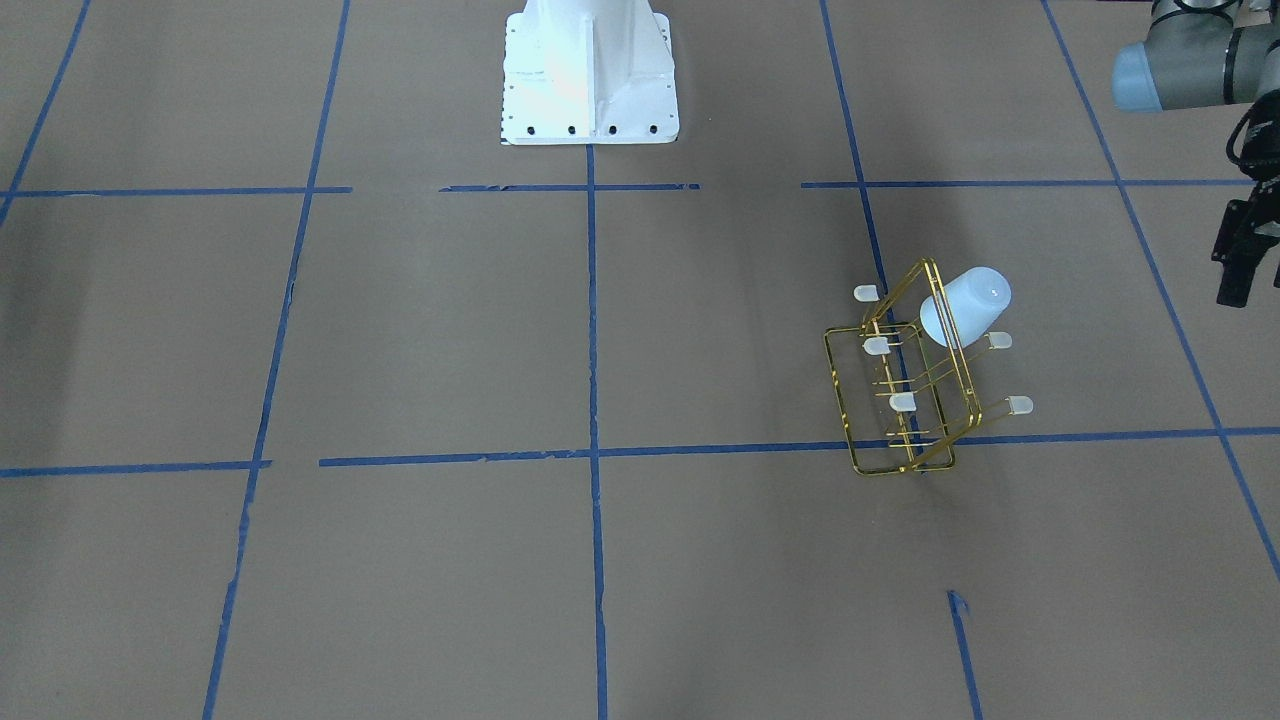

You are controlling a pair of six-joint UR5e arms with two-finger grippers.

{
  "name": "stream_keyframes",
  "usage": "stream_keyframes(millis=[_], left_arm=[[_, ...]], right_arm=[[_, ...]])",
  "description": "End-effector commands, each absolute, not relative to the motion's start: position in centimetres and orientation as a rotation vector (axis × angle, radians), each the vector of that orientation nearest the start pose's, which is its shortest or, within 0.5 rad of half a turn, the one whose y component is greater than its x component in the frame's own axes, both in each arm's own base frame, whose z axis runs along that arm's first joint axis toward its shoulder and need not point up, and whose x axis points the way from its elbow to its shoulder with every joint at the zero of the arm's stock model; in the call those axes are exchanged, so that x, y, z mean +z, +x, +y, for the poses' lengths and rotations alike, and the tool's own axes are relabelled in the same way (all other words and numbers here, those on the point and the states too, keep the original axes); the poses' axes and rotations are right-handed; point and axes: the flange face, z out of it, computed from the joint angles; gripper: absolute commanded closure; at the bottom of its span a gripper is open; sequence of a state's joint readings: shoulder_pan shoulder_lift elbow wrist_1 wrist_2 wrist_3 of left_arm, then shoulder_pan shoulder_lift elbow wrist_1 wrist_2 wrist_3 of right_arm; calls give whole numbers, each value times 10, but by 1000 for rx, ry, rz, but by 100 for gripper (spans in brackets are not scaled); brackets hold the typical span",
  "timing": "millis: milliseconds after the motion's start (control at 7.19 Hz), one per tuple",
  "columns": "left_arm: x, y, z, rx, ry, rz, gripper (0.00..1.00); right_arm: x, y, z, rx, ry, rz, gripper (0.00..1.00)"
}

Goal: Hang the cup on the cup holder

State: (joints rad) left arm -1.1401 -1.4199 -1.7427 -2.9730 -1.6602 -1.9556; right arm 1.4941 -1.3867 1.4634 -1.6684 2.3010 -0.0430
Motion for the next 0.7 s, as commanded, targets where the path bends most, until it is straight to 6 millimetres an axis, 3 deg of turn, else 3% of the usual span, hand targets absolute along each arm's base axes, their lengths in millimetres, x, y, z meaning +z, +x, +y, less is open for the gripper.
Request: stream_keyframes(millis=[0, 556], left_arm=[[512, 41, -469, -935, 584, 1129, 0], [554, -23, -472, -520, 527, 798, 0]], right_arm=[[627, 23, -570, -106, -33, -730, 0], [627, 23, -570, -106, -33, -730, 0]])
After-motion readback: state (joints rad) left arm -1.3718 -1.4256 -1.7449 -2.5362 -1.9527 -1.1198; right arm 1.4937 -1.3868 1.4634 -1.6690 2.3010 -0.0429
